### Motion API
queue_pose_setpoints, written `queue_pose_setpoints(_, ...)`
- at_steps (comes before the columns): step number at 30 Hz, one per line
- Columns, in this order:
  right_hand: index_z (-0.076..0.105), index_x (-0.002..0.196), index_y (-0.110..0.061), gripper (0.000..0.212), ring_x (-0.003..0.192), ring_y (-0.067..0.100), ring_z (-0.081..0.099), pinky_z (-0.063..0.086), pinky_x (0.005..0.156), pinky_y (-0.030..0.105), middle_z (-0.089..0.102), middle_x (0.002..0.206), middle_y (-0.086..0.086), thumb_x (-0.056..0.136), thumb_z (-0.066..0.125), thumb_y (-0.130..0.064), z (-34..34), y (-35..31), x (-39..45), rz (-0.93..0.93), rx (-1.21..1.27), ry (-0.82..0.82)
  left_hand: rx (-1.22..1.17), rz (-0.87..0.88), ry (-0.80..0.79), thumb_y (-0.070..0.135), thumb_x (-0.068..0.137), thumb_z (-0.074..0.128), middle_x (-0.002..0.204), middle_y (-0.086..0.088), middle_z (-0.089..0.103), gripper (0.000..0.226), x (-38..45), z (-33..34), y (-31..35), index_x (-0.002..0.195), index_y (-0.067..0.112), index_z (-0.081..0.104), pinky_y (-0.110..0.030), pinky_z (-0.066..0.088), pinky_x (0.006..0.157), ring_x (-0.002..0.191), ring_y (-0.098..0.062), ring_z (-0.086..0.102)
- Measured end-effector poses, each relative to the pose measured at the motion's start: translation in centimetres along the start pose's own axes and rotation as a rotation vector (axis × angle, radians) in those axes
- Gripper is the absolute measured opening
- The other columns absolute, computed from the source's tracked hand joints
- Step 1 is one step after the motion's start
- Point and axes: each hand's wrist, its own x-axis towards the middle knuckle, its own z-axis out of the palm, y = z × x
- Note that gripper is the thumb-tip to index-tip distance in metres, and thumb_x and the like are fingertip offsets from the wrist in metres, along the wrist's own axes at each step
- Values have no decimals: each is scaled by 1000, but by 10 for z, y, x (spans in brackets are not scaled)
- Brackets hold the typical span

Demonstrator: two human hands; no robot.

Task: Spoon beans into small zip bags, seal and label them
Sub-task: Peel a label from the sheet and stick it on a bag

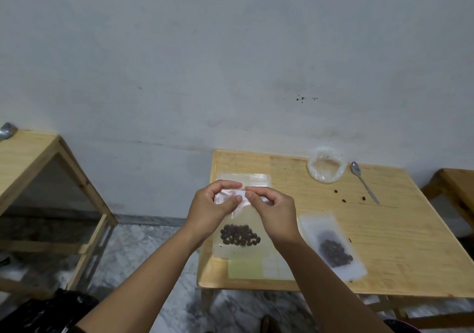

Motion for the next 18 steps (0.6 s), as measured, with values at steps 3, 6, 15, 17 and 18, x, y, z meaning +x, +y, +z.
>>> queue_pose_setpoints(3, 74, 74, -33, 14, 82, -4, 66, 44, 69, 3, 73, 82, -17, 79, 72, -20, 3, 0, -2, -2, -29, -41, -1, -10, 71, 22, 85, 69, 97, 25, 69, 16, 4, -2, -2, 91, 35, 72, -20, 45, 85, 97, 9, 60)
queue_pose_setpoints(6, 74, 69, -31, 16, 77, -3, 65, 44, 68, 4, 73, 78, -15, 78, 73, -18, 3, 2, -3, -5, -48, -48, -7, -10, 47, 20, 87, 67, 100, 26, 68, 19, 6, -5, -4, 93, 37, 71, -17, 41, 85, 100, 10, 58)
queue_pose_setpoints(15, 74, 83, -28, 8, 69, -5, 61, 46, 75, 18, 71, 74, -17, 81, 71, -21, -2, 5, 11, 78, 31, 42, 36, 11, -48, 19, 84, 70, 105, 30, 65, 32, 20, 0, -7, 98, 48, 67, -3, 44, 77, 104, 14, 54)
queue_pose_setpoints(17, 74, 87, -28, 12, 76, 0, 64, 50, 76, 19, 72, 80, -14, 81, 71, -18, -5, 8, 12, 108, 47, 16, 17, 1, -11, 17, 84, 70, 105, 29, 65, 32, 28, 1, -8, 98, 46, 67, -5, 46, 79, 104, 13, 55)
queue_pose_setpoints(18, 74, 89, -27, 15, 79, 3, 66, 52, 75, 19, 73, 83, -11, 80, 71, -16, -7, 10, 12, 125, 61, -15, -4, -16, 23, 16, 84, 70, 104, 30, 65, 32, 34, 1, -8, 98, 45, 68, -7, 47, 80, 103, 13, 56)
